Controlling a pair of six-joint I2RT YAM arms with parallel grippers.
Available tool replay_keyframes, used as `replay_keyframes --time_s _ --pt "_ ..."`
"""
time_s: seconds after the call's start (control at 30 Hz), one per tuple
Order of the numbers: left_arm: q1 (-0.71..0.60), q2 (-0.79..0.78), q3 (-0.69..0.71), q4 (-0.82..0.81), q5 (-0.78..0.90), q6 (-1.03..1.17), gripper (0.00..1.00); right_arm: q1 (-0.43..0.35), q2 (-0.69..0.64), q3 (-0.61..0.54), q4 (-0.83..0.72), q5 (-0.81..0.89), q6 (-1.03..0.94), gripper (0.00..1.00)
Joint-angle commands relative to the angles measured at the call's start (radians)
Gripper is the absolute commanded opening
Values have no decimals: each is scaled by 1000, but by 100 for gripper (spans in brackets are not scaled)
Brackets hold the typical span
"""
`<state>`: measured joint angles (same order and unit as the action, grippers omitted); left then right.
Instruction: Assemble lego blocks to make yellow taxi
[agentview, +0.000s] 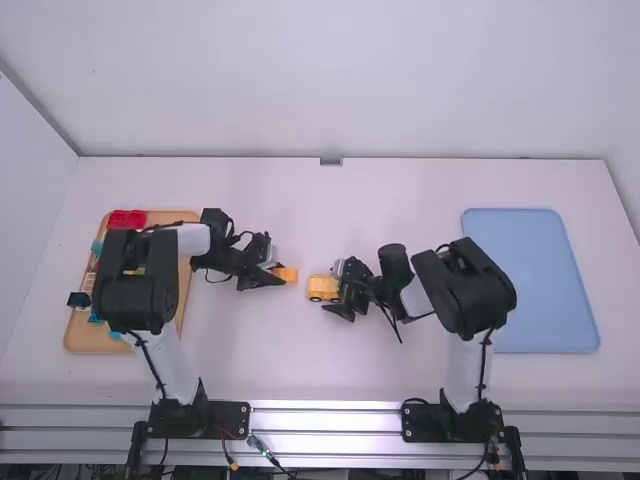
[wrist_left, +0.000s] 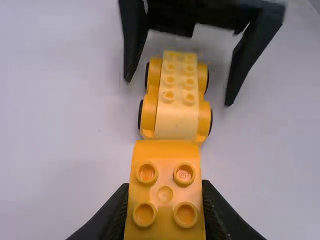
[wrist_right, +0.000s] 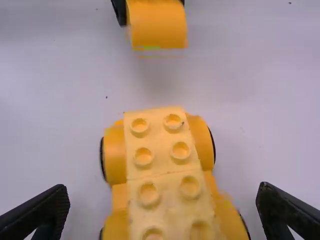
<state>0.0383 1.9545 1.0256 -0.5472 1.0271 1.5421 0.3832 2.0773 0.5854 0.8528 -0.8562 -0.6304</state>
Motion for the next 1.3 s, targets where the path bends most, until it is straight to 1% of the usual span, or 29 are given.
replay_keyframes --time_s 0.0,0.07,0.13,0.33,0.43,0.5,0.53,0.63,0.7,0.87,0.93,1.03,1.1,1.13,1.17,1.27 --pt "-24 -50 6 -17 39 -1 12 -3 61 58 0 -81 -30 99" --pt "-42 -61 6 -21 39 -1 9 -5 79 74 0 -87 -29 100" --pt "-73 -72 6 -21 34 -8 8 -19 93 83 -1 -87 -29 98" --pt "-111 -104 5 -32 35 -13 5 -57 96 55 4 -95 -77 95" --pt "-110 -118 5 -28 33 -55 3 -74 96 42 4 -143 -107 95" --pt "-117 -138 -10 -19 32 -60 2 -92 96 35 3 -200 -137 91" --pt "-120 -141 -13 -16 33 -60 2 -94 96 35 3 -200 -137 91" --pt "-137 -159 -47 38 39 -77 2 -103 96 36 1 -206 -143 91" --pt "-152 -167 -73 117 28 -164 3 -101 96 37 0 -228 -172 91" --pt "-199 -167 -117 292 -26 -341 4 -87 96 37 2 -221 -182 91" --pt "-213 -167 -130 338 -26 -370 3 -89 96 37 3 -220 -182 91" --pt "-227 -167 -146 389 -34 -399 3 -89 96 38 3 -220 -183 87" --pt "-230 -167 -159 432 -66 -458 3 -89 96 37 1 -217 -182 77" --pt "-227 -167 -163 441 -73 -471 3 -89 96 37 0 -217 -182 76" --pt "-229 -167 -170 455 -80 -493 3 -89 96 38 0 -218 -181 72" --pt "-235 -167 -188 476 -66 -499 2 -89 96 38 0 -216 -182 69"
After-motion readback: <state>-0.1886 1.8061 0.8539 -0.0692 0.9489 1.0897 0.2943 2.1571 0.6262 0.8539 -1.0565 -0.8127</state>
